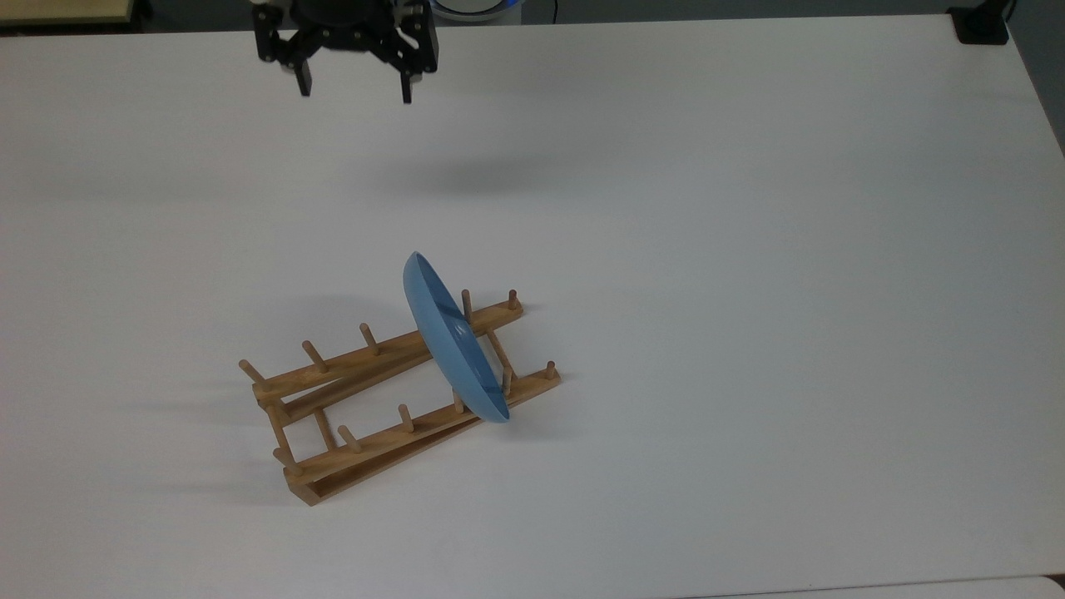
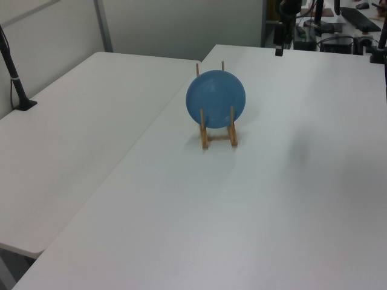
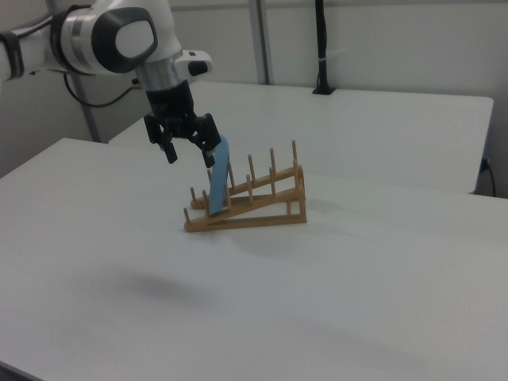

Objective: Pick plate from plate rack
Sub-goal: 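Move the open gripper toward the blue plate's rim in the rack, then lower the gripper and close it on the blue plate's rim, then lift the blue plate out of the rack and carry it aside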

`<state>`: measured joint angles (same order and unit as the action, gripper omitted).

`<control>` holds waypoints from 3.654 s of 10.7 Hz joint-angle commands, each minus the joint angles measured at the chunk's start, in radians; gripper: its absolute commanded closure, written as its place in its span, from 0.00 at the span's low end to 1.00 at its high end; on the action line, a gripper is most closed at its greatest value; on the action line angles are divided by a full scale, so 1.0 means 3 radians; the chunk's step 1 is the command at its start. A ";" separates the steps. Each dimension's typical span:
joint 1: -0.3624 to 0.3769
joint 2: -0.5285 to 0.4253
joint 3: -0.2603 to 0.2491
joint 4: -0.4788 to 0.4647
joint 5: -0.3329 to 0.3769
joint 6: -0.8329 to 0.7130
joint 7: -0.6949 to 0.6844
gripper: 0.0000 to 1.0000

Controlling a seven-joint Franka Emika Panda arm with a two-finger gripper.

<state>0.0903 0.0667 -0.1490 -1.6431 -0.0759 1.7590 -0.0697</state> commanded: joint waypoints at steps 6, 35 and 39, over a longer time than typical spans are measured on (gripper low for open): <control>0.0782 0.0937 -0.0341 0.0675 -0.0687 0.1171 0.0032 0.24; 0.0237 0.0463 -0.0449 0.0538 0.0976 0.0506 -0.0338 1.00; -0.0269 0.0468 -0.0603 0.0211 0.1291 -0.0356 -0.1447 1.00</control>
<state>0.0586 0.2393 -0.3057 -1.4860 0.2816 1.7035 -0.3431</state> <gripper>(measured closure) 0.925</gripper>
